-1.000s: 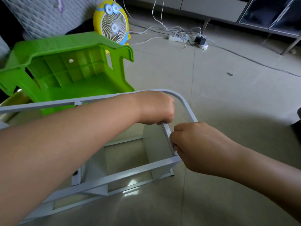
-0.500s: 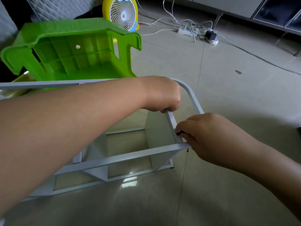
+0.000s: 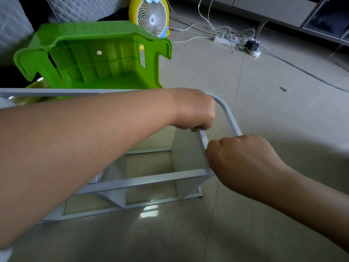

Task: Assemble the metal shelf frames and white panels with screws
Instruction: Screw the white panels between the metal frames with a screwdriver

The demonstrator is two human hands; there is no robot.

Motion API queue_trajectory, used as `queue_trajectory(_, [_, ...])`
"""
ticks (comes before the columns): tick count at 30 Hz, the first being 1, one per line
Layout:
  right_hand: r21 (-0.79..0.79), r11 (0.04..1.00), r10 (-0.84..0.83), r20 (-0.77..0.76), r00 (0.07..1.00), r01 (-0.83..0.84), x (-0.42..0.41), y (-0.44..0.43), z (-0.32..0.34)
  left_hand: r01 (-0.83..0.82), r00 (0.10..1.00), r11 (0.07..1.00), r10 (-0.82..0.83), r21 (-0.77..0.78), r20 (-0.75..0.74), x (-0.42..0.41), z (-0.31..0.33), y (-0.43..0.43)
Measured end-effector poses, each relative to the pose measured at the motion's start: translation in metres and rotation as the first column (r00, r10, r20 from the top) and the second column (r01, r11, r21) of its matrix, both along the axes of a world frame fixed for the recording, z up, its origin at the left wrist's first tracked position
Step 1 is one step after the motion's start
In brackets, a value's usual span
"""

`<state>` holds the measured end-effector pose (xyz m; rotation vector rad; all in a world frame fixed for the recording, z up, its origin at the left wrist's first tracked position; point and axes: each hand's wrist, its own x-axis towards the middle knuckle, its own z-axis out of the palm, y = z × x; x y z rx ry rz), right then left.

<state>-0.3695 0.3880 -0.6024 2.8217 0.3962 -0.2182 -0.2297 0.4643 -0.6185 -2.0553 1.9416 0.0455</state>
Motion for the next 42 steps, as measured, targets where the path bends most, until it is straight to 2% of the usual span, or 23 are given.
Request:
queue_trajectory(5, [0.027, 0.998, -0.054, -0.061, 0.997, 0.055, -0.002, -0.003, -0.005, 0.007, 0.999, 1.000, -0.007, 0.002, 0.039, -0.001, -0.001, 0.000])
queue_trajectory(9, [0.160, 0.985, -0.046, -0.095, 0.994, 0.061, -0.004, -0.008, 0.001, -0.016, 0.996, 0.998, 0.010, 0.067, 0.086, -0.001, 0.000, -0.002])
queue_trajectory(11, [0.238, 0.971, -0.003, -0.030, 1.000, 0.010, -0.005, -0.014, 0.000, -0.030, 0.995, 0.994, 0.020, 0.107, 0.095, -0.002, 0.000, -0.003])
queue_trajectory(14, [0.269, 0.946, 0.147, 0.134, 0.980, -0.179, -0.004, -0.027, -0.009, -0.055, 0.995, 0.990, 0.044, 0.131, 0.087, -0.002, 0.003, -0.001])
queue_trajectory(16, [0.262, 0.925, 0.228, 0.190, 0.955, -0.273, -0.003, -0.036, -0.021, 0.030, 0.999, 1.000, -0.030, 0.005, 0.026, 0.001, -0.001, 0.005])
queue_trajectory(18, [0.239, 0.913, 0.275, 0.239, 0.931, -0.330, -0.001, -0.035, -0.024, 0.231, 0.971, 0.926, -0.238, -0.299, 0.011, 0.005, -0.008, 0.008])
queue_trajectory(19, [0.243, 0.906, 0.280, 0.269, 0.921, -0.347, -0.001, -0.035, -0.026, 0.283, 0.955, 0.897, -0.296, -0.340, 0.012, 0.005, -0.009, 0.010])
queue_trajectory(23, [0.292, 0.909, 0.204, 0.310, 0.929, -0.297, 0.000, -0.032, -0.033, 0.279, 0.951, 0.905, -0.306, -0.320, -0.036, 0.006, -0.012, 0.012])
queue_trajectory(27, [0.405, 0.892, 0.078, 0.304, 0.950, -0.203, -0.005, -0.026, -0.039, 0.207, 0.960, 0.922, -0.256, -0.328, -0.114, 0.009, -0.015, 0.014])
queue_trajectory(34, [0.432, 0.898, -0.110, 0.405, 0.908, -0.083, -0.004, -0.012, -0.046, 0.089, 0.981, 0.935, -0.142, -0.343, -0.131, 0.008, -0.015, 0.017])
queue_trajectory(38, [0.290, 0.956, -0.109, 0.455, 0.884, -0.032, -0.002, -0.005, -0.045, 0.066, 0.987, 0.925, -0.116, -0.373, -0.114, 0.008, -0.015, 0.018])
queue_trajectory(40, [0.300, 0.954, -0.129, 0.445, 0.886, -0.011, 0.000, -0.008, -0.043, 0.069, 0.983, 0.933, -0.124, -0.352, -0.135, 0.009, -0.015, 0.018])
queue_trajectory(42, [0.372, 0.927, -0.111, 0.379, 0.919, -0.042, -0.008, -0.014, -0.037, 0.085, 0.983, 0.945, -0.132, -0.315, -0.129, 0.008, -0.014, 0.015])
